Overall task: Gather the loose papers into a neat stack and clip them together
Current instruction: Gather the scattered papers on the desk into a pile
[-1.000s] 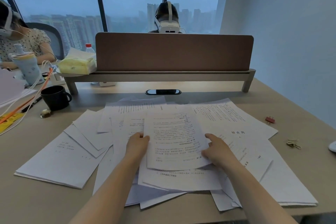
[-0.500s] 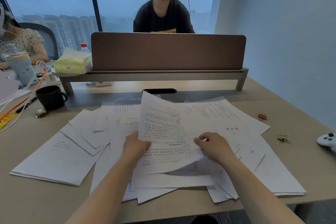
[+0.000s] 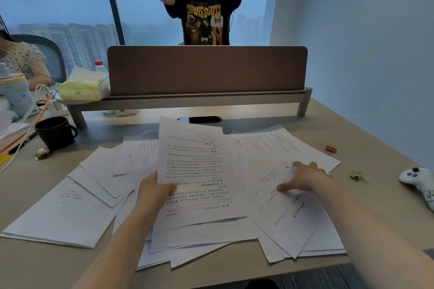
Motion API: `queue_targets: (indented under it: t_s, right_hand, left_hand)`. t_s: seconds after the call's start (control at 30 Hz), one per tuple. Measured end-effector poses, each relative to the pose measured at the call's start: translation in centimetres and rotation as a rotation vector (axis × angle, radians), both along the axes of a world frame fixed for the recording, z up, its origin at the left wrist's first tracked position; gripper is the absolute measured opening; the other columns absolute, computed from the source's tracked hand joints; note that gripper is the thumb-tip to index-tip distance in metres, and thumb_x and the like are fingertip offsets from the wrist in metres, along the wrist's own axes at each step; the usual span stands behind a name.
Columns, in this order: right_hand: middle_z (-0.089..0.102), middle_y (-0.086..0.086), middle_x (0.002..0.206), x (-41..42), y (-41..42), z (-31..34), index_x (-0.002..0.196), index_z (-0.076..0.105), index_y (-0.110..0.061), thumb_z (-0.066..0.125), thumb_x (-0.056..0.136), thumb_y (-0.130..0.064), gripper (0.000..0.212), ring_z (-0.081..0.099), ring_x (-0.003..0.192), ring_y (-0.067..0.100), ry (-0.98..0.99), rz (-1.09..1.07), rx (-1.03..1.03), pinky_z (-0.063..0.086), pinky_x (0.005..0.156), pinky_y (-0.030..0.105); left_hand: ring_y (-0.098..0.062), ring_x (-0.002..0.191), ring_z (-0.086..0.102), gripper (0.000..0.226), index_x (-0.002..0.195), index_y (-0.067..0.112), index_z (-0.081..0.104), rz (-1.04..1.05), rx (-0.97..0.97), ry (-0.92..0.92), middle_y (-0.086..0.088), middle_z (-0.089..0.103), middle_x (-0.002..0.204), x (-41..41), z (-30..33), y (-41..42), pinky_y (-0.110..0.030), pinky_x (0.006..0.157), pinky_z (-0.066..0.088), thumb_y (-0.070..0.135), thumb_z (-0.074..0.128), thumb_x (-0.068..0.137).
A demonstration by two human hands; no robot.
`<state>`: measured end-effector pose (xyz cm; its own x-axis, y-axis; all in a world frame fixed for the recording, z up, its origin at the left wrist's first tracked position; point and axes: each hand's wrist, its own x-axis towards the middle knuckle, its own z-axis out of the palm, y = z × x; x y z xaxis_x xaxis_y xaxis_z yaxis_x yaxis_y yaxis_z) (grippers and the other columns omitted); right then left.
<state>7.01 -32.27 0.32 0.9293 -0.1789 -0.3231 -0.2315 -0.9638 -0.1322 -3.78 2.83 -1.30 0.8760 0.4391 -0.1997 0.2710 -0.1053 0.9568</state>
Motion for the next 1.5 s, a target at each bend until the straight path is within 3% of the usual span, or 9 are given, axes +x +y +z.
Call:
queue_targets:
  t_s: [0.1, 0.3, 0.43, 0.6, 0.8, 0.93, 1.1, 1.3, 1.5]
  right_hand:
    - [0.049, 0.004, 0.138, 0.8, -0.4, 0.1, 0.140, 0.035, -0.026, 0.074, 0.048, -0.078, 0.113, 0.047, 0.128, 0.029, 0.048, 0.018, 0.016, 0.038, 0.106, 0.048]
    - [0.056, 0.005, 0.134, 0.9, -0.4, -1.0, 0.134, 0.047, -0.015, 0.080, 0.066, -0.052, 0.083, 0.052, 0.124, 0.027, -0.044, -0.020, 0.141, 0.042, 0.104, 0.043]
    - [0.063, 0.008, 0.105, 0.6, -1.5, -1.0, 0.099, 0.059, -0.012, 0.071, 0.081, -0.035, 0.031, 0.061, 0.099, 0.027, -0.183, -0.084, 0.249, 0.049, 0.076, 0.034]
    - [0.064, 0.004, 0.090, -1.3, -4.3, -0.5, 0.099, 0.063, -0.013, 0.068, 0.082, -0.033, 0.027, 0.062, 0.088, 0.026, -0.241, -0.217, 0.258, 0.050, 0.070, 0.032]
    - [0.052, 0.009, 0.130, -2.5, -6.4, -2.0, 0.129, 0.053, -0.020, 0.069, 0.065, -0.038, 0.068, 0.050, 0.118, 0.036, -0.076, -0.336, 0.179, 0.050, 0.093, 0.046]
    - [0.048, 0.009, 0.131, -2.8, -5.5, -1.7, 0.132, 0.045, -0.030, 0.081, 0.038, -0.065, 0.106, 0.041, 0.126, 0.032, -0.025, -0.347, 0.125, 0.042, 0.092, 0.045]
    - [0.058, 0.005, 0.117, -1.4, -4.5, -2.8, 0.127, 0.047, -0.026, 0.080, 0.013, -0.067, 0.125, 0.054, 0.112, 0.030, 0.010, -0.316, 0.146, 0.047, 0.092, 0.042]
    - [0.057, 0.008, 0.129, -3.2, -2.1, -0.8, 0.147, 0.016, -0.019, 0.080, 0.070, -0.041, 0.103, 0.050, 0.125, 0.032, -0.062, -0.347, 0.134, 0.037, 0.096, 0.042]
    - [0.062, 0.006, 0.099, -3.1, -2.5, -2.1, 0.108, 0.055, -0.011, 0.070, 0.081, -0.017, 0.032, 0.059, 0.090, 0.026, -0.201, -0.276, 0.288, 0.051, 0.072, 0.033]
  left_hand:
    - [-0.028, 0.081, 0.071, 0.027, 0.102, 0.020, 0.064, 0.004, -0.018, 0.008, -0.004, 0.072, 0.091, 0.0, -0.3, -0.2, -0.034, 0.064, 0.056, -0.002, 0.064, 0.086]
    - [-0.029, 0.082, 0.071, 0.027, 0.106, 0.017, 0.065, -0.007, -0.029, 0.012, -0.007, 0.072, 0.096, 0.0, -0.4, -0.8, -0.034, 0.063, 0.056, -0.001, 0.064, 0.086]
    - [-0.031, 0.084, 0.071, 0.026, 0.107, 0.016, 0.065, -0.011, -0.038, 0.014, -0.010, 0.072, 0.099, 0.2, -0.4, -1.1, -0.043, 0.074, 0.059, 0.000, 0.066, 0.086]
    - [-0.030, 0.084, 0.071, 0.031, 0.111, 0.015, 0.065, -0.039, -0.037, 0.011, -0.010, 0.072, 0.101, 0.0, -0.6, -2.0, -0.039, 0.069, 0.058, 0.001, 0.067, 0.085]
    - [-0.027, 0.083, 0.070, 0.031, 0.104, 0.021, 0.064, -0.081, 0.005, -0.014, -0.004, 0.071, 0.094, -0.4, -0.8, -3.6, -0.032, 0.065, 0.055, -0.003, 0.064, 0.084]
    - [-0.026, 0.082, 0.069, 0.032, 0.094, 0.027, 0.064, -0.074, 0.086, -0.011, -0.002, 0.071, 0.091, -0.5, -0.8, -4.1, -0.034, 0.070, 0.055, -0.002, 0.063, 0.082]
    - [-0.027, 0.083, 0.069, 0.033, 0.080, 0.031, 0.061, -0.047, 0.088, 0.020, 0.002, 0.071, 0.088, -0.8, -1.3, -4.2, -0.044, 0.080, 0.058, -0.001, 0.063, 0.080]
    - [-0.027, 0.083, 0.068, 0.029, 0.087, 0.029, 0.063, -0.021, 0.045, 0.023, 0.000, 0.070, 0.089, -0.7, -1.7, -4.0, -0.042, 0.080, 0.057, 0.000, 0.064, 0.081]
    - [-0.030, 0.086, 0.069, 0.032, 0.105, 0.022, 0.065, -0.010, -0.011, 0.014, -0.007, 0.070, 0.096, -0.9, -1.6, -3.5, -0.044, 0.083, 0.057, -0.001, 0.065, 0.083]
